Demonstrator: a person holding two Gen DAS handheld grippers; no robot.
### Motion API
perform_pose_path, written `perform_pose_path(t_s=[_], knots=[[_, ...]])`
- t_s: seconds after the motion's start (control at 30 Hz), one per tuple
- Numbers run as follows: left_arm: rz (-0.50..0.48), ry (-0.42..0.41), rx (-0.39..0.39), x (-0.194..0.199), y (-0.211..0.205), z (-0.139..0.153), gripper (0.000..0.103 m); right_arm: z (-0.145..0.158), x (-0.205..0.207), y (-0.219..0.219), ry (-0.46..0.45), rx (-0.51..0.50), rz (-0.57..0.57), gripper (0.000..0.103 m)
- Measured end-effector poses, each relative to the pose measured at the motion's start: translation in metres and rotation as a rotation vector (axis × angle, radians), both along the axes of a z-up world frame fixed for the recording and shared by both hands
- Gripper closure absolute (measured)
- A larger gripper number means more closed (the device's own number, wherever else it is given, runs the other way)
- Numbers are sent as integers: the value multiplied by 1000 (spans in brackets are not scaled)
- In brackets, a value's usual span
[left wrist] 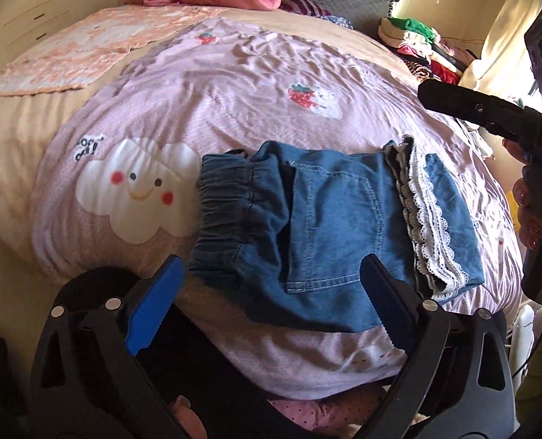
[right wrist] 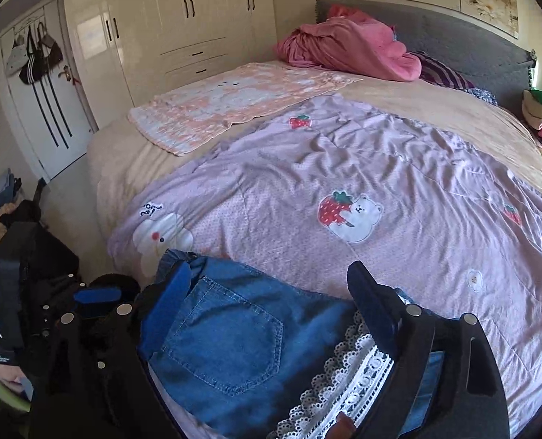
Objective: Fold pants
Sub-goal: 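Grasp the folded pants with both grippers and fold them in half again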
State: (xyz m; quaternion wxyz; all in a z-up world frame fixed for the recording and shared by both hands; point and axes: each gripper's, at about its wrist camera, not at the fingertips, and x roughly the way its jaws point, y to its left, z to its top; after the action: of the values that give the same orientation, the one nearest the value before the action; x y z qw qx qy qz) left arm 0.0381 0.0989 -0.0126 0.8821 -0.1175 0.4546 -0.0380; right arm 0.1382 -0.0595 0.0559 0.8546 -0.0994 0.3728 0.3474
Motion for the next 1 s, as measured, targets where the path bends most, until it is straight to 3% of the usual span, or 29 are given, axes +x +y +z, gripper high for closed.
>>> perform_pose_path(t_s=[0.33, 0.53, 0.6, 0.77, 0.87, 0.93, 0.97, 1.0], knots=[[3, 71, -56, 8, 0, -33, 11, -35, 18, 36, 113, -54, 118, 16], [24, 67, -93, 16, 3, -42, 11, -61, 26, 65, 181, -93, 211, 16], [27, 62, -104, 18, 3, -43, 13, -68, 27, 74, 196, -107, 237, 16], [38, 54, -138, 18, 11, -46, 31, -78, 27, 96, 208, -131, 316, 16], [42, 50, -155, 18, 14, -46, 34, -85, 25, 112, 205, -148, 366, 16], [42, 51, -160, 18, 15, -48, 34, -93, 25, 121, 222, -147, 405, 21], [42, 52, -165, 18, 16, -48, 33, -98, 24, 124, 239, -147, 426, 45], [42, 54, -174, 17, 17, -49, 33, -104, 24, 127, 260, -149, 437, 57]])
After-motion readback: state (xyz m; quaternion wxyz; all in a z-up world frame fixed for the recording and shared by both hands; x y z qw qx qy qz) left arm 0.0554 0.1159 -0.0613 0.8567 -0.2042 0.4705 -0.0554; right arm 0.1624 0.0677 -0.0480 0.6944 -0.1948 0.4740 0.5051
